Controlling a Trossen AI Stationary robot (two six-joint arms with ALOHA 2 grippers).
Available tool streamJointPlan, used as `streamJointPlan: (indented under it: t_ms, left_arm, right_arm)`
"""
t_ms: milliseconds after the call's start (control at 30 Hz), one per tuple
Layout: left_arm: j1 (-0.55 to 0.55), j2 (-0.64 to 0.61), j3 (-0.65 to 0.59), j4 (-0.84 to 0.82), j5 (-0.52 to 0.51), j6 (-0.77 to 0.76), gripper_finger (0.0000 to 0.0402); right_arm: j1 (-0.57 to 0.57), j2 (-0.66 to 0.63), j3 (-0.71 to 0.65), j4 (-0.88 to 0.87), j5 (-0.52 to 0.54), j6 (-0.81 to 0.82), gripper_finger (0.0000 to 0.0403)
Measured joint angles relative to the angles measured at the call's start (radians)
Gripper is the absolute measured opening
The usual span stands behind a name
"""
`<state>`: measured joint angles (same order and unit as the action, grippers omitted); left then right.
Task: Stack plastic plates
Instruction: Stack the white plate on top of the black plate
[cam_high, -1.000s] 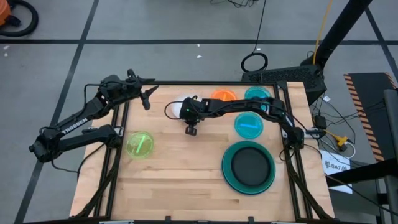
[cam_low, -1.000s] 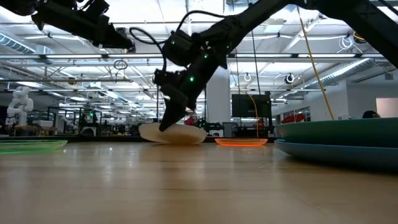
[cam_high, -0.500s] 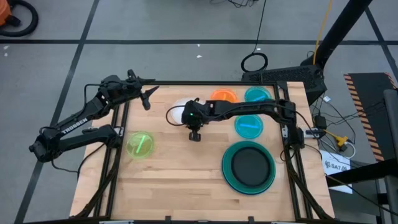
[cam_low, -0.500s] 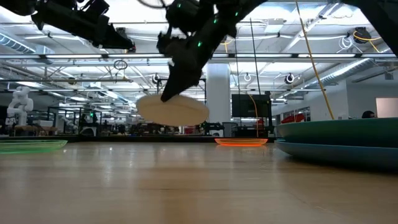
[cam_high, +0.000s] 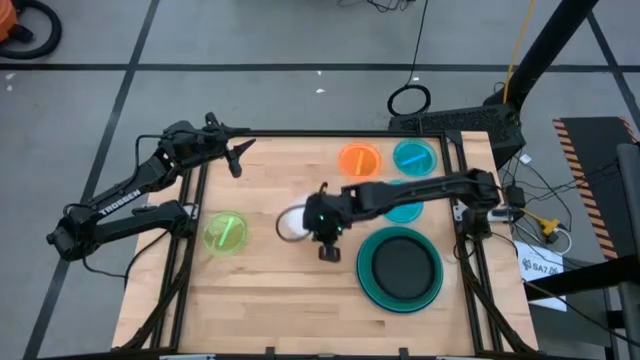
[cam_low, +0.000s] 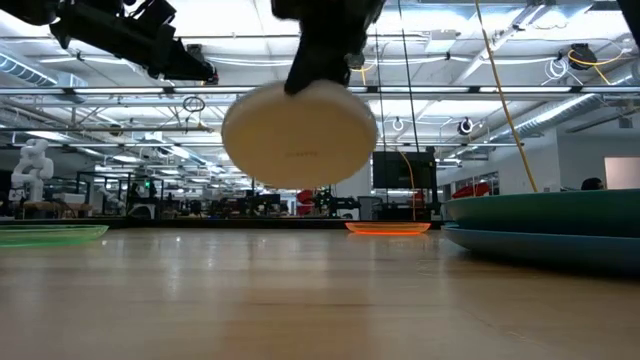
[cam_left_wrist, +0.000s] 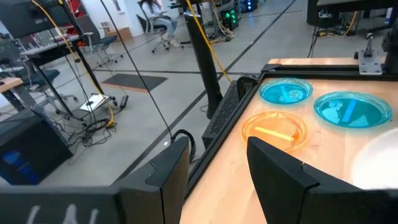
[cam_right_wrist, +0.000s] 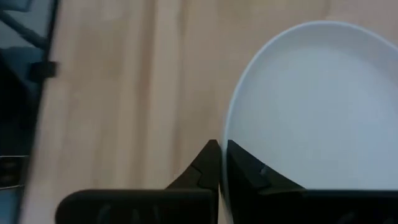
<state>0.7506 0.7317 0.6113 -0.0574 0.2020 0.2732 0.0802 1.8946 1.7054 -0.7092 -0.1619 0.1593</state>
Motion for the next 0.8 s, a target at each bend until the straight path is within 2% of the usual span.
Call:
streamJointPlan:
  t_ms: [267,500,800]
  left_arm:
    - [0.0,0.0,0.0,0.0,0.003,-0.021,0.017]
    - [0.0,0.0,0.0,0.0,0.007,-0.025,0.017]
    - [0.0,0.0,0.0,0.0,0.007,-0.029,0.017]
  right_arm:
    - [0.136,-0.075,0.0,-0.104,0.009,0.202,0.0004]
    - [0.245,-0.167,0.0,-0.208,0.152,0.353,0.0007]
    - [0.327,-0.283,0.0,-0.465,0.273,0.675,0.0005]
